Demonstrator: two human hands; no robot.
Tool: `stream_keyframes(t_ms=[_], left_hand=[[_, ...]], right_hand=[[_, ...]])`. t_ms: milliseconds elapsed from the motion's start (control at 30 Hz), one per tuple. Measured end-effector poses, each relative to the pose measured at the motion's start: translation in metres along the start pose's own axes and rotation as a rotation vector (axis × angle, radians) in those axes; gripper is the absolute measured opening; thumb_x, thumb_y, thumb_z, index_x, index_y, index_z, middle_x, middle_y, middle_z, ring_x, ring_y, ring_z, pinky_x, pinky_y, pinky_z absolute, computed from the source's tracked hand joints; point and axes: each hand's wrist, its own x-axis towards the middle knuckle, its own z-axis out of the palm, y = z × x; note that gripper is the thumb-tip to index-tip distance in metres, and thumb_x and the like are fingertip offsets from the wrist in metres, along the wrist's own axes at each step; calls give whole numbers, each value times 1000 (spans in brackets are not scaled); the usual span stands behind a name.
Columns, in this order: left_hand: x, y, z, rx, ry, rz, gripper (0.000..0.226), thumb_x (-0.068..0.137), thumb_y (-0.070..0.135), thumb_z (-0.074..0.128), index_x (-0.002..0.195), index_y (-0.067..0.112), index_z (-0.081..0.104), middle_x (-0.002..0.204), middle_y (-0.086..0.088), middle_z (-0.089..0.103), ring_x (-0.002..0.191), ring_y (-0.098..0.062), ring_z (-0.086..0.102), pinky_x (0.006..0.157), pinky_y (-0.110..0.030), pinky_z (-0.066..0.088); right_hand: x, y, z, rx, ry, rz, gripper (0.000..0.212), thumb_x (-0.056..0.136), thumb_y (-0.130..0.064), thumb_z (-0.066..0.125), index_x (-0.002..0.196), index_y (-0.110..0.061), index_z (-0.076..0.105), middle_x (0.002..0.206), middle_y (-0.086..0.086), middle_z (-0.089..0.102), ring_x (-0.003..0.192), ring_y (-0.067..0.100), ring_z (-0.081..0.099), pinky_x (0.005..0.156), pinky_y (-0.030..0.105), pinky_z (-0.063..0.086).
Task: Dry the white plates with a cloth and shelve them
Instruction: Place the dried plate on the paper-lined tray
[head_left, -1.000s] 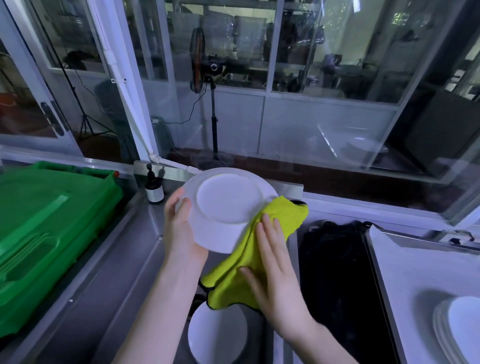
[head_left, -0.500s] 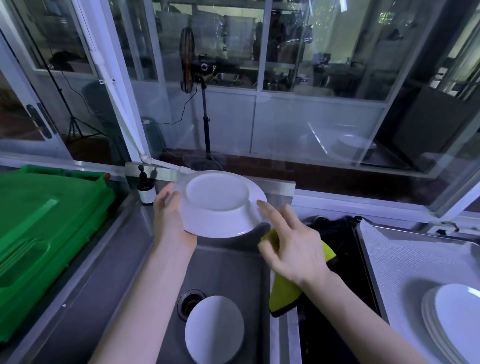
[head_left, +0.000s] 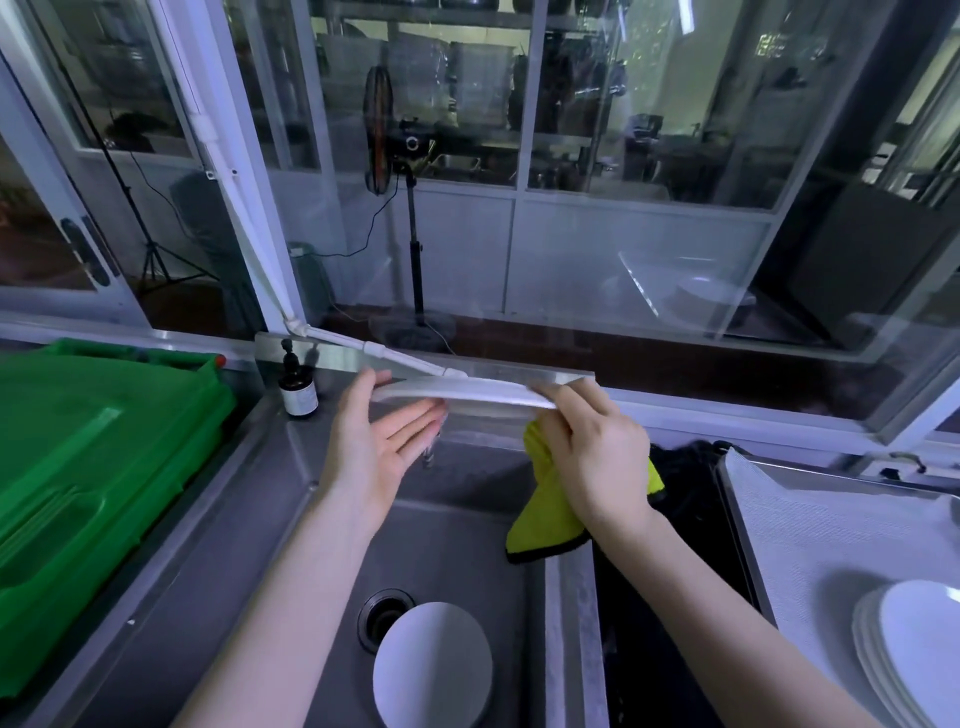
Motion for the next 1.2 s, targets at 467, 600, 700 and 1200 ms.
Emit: stream_keyframes(t_ms=[467, 600, 700, 1200], left_hand=[[29, -42, -1, 740, 2, 433, 16, 95, 13, 66, 103, 28, 67, 96, 17, 69, 89, -5, 64, 86, -54, 57], [34, -55, 16, 774, -61, 371, 17, 96, 15, 63, 102, 30, 68, 95, 20, 68, 86, 3, 63, 87, -48, 56], [36, -75, 36, 680, -126, 228, 25, 97, 15, 62, 93, 39, 64, 99, 12, 68, 90, -16, 64, 86, -49, 56], [-59, -240, 185, 718, -425, -69, 19, 96, 18, 63, 90, 36, 66, 99, 0, 73, 98, -28, 69, 91, -58, 57]], right_hand=[[-30, 41, -29, 302, -32, 555, 14, 86, -29, 71, 81, -39, 63, 65, -18, 66, 63, 0, 60, 62, 20, 43], [-56, 57, -55, 362, -161, 517, 72, 81, -22, 74, 137, -53, 41, 88, -19, 70, 83, -3, 65, 71, 7, 45], [-84, 71, -82, 284, -217, 495, 90, 80, -19, 76, 146, -54, 26, 93, -16, 70, 86, 5, 65, 74, 10, 46], [-178, 168, -195, 38, 212, 930, 75, 84, -22, 70, 148, -37, 34, 67, -9, 47, 67, 9, 53, 63, 16, 41]])
